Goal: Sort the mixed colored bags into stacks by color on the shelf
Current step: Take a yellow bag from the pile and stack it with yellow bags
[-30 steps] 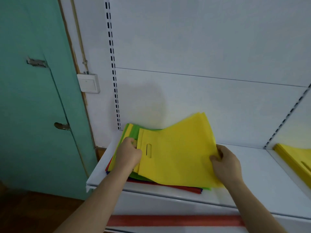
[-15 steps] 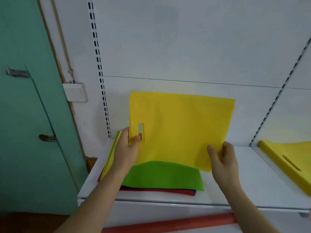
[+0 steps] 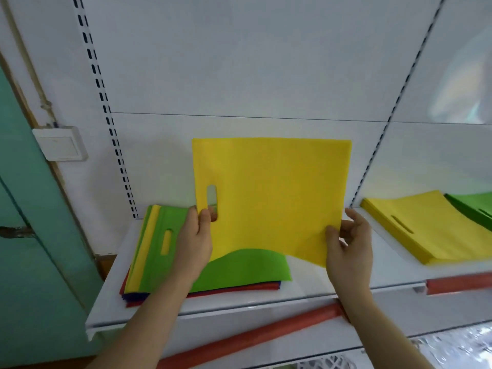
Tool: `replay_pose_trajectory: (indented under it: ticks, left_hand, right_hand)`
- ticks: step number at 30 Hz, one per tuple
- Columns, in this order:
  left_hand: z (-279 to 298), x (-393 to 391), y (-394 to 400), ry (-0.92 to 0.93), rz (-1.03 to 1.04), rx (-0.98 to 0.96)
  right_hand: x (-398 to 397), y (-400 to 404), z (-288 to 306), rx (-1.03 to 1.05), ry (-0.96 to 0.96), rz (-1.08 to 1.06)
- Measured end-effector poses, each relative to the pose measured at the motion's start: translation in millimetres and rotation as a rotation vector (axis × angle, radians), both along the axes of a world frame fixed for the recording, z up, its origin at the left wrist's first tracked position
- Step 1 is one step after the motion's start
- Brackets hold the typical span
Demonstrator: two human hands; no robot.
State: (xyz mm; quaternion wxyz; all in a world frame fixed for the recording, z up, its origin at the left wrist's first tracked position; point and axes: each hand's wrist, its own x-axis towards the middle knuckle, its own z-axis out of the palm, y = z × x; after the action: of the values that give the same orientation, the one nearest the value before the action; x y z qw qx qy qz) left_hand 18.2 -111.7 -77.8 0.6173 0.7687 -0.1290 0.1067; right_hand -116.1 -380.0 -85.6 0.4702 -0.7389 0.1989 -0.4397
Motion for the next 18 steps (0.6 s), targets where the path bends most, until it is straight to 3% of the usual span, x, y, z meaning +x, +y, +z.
replay_pose_trajectory:
  ticks: [5,9,18]
  left_hand:
    - [1,-27,-58,-0.1,0.035,-0.078]
    - [4,-55,-111,-0.136,0.045,-0.153]
    - [-5,-135,-263,-0.217,-0.197,0.077]
  right_hand:
    - [-52,-42,5,-0.03,0.03,-0.227]
    - [-107,-90,-2,-0.237,0.097,-0.303]
    - [-233,-224,-11,-0.377,0.192,-0.393]
